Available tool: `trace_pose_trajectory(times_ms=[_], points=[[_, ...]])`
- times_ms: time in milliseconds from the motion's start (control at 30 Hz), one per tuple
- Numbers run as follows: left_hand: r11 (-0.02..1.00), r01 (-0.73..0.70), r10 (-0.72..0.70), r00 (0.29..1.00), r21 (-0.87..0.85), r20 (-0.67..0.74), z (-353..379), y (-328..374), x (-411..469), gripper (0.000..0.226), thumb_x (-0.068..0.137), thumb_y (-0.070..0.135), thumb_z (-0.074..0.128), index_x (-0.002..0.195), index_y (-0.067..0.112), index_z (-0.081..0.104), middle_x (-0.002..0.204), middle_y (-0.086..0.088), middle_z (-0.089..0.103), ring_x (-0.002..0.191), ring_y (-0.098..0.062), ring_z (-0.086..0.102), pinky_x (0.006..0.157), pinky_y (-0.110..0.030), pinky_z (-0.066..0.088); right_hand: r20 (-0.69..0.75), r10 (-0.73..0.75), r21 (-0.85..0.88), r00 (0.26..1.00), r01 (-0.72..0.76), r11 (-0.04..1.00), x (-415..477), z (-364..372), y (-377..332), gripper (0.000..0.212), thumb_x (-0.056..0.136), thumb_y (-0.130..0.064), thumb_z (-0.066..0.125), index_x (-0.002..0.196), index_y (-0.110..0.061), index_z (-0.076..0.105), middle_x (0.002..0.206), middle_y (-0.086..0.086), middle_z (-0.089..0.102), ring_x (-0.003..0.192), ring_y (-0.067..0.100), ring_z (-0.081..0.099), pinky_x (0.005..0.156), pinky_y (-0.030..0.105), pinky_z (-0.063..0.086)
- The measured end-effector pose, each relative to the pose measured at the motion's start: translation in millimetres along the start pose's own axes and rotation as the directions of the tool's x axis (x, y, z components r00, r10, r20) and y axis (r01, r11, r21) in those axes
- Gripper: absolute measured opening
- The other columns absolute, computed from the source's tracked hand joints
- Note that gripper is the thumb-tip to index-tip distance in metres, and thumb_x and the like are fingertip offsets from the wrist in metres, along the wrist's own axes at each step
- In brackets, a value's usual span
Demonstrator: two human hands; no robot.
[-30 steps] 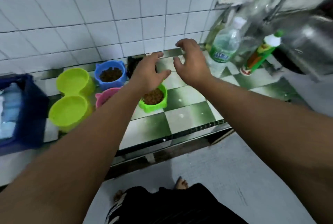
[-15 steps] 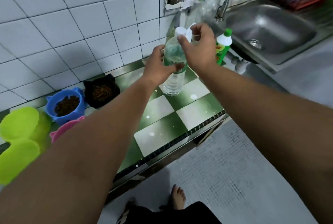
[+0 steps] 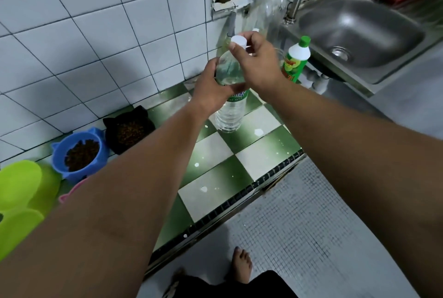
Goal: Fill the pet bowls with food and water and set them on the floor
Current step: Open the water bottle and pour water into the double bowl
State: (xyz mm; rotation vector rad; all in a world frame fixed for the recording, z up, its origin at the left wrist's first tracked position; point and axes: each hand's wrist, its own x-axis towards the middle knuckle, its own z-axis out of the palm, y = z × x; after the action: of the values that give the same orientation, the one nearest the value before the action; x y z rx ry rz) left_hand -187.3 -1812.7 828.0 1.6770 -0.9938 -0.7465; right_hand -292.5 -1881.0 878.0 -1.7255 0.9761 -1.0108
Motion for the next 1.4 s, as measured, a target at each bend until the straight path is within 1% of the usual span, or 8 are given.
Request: trace_pose_trajectory(times_ms=[167,367,733,867,1000,1167,1300,1400], points=[[0.999,-0.008,0.006,0.999,0.038,0.049,-2.5,3.0,0.9,0.082,0.066,0.034,0.095,0.135,0.024,0.052,0.118,0.013,0.068,0.1,0.009,0.062,0.072,-0.005,0.047,-0.142,0.002,-0.008,0.99,-0.003,1.0,0.0,4.6,-0.5,0.048,0.071,-0.046,0.083,0.093,-0.023,0.047,0.097,0.006,0.058,0.081,0.017,0.056,0.08,0.037,0.055],[1.0,-0.021,0.02,0.999,0.009,0.033,-3.7,-4.7,5.4,0.087,0.063,0.033,0.096,0.137,0.025,0.051,0.122,0.011,0.068,0.106,0.001,0.064,0.09,-0.023,0.054,-0.173,-0.004,0.009,0.985,0.006,1.0,2.5,11.9,0.7,0.029,0.082,-0.032,0.078,0.095,-0.021,0.054,0.101,0.005,0.066,0.083,0.012,0.06,0.076,0.028,0.054],[0.997,-0.041,0.043,0.999,-0.066,0.024,-0.3,-18.4,4.9,0.095,0.051,0.039,0.096,0.134,0.026,0.053,0.118,0.011,0.071,0.106,-0.005,0.069,0.097,-0.034,0.057,-0.075,0.071,0.121,0.995,-0.062,0.991,-3.5,19.3,3.6,0.024,0.092,-0.027,0.052,0.105,-0.021,0.071,0.109,-0.008,0.049,0.109,0.013,0.056,0.106,0.042,0.044],[0.996,-0.04,0.043,0.999,-0.075,0.033,1.4,-17.3,2.4,0.091,0.053,0.04,0.097,0.132,0.026,0.054,0.117,0.011,0.071,0.107,-0.005,0.069,0.096,-0.033,0.058,-0.006,0.099,0.106,0.995,-0.098,0.99,2.2,13.1,1.6,0.03,0.092,-0.045,0.054,0.101,-0.023,0.072,0.111,-0.005,0.043,0.112,0.011,0.054,0.11,0.045,0.041],[0.996,-0.034,0.038,0.998,-0.087,0.048,0.8,-18.6,3.8,0.088,0.058,0.032,0.097,0.134,0.023,0.053,0.118,0.008,0.072,0.106,-0.006,0.071,0.098,-0.038,0.058,-0.004,-0.03,0.007,1.0,0.03,1.0,2.9,10.6,6.6,0.036,0.086,-0.039,0.072,0.114,-0.016,0.071,0.113,0.005,0.046,0.1,0.012,0.062,0.096,0.035,0.053],[0.996,-0.03,0.035,0.998,-0.085,0.053,0.7,-19.3,3.9,0.091,0.057,0.039,0.098,0.135,0.025,0.051,0.122,0.01,0.071,0.111,-0.005,0.069,0.103,-0.04,0.055,0.014,-0.13,-0.071,0.991,0.13,0.989,5.3,-0.4,3.3,0.043,0.092,-0.03,0.065,0.132,-0.014,0.063,0.115,0.008,0.052,0.104,0.013,0.058,0.094,0.014,0.047],[0.995,-0.038,0.044,0.997,-0.096,0.06,2.3,-19.4,2.2,0.091,0.061,0.034,0.098,0.138,0.023,0.05,0.124,0.011,0.07,0.111,-0.002,0.068,0.103,-0.037,0.055,-0.093,-0.194,-0.033,0.977,0.191,0.981,4.0,-11.2,10.8,0.032,0.092,-0.023,0.061,0.122,-0.014,0.066,0.113,0.004,0.061,0.104,0.012,0.06,0.096,0.025,0.051],[0.996,-0.042,0.047,0.997,-0.076,0.06,2.1,-19.3,1.6,0.093,0.06,0.037,0.097,0.139,0.027,0.049,0.125,0.013,0.069,0.111,-0.001,0.067,0.103,-0.036,0.055,-0.274,-0.068,0.071,0.959,0.091,0.993,-0.5,-18.8,34.4,0.024,0.087,-0.026,0.061,0.108,-0.017,0.069,0.104,0.005,0.066,0.09,0.015,0.064,0.084,0.033,0.057]])
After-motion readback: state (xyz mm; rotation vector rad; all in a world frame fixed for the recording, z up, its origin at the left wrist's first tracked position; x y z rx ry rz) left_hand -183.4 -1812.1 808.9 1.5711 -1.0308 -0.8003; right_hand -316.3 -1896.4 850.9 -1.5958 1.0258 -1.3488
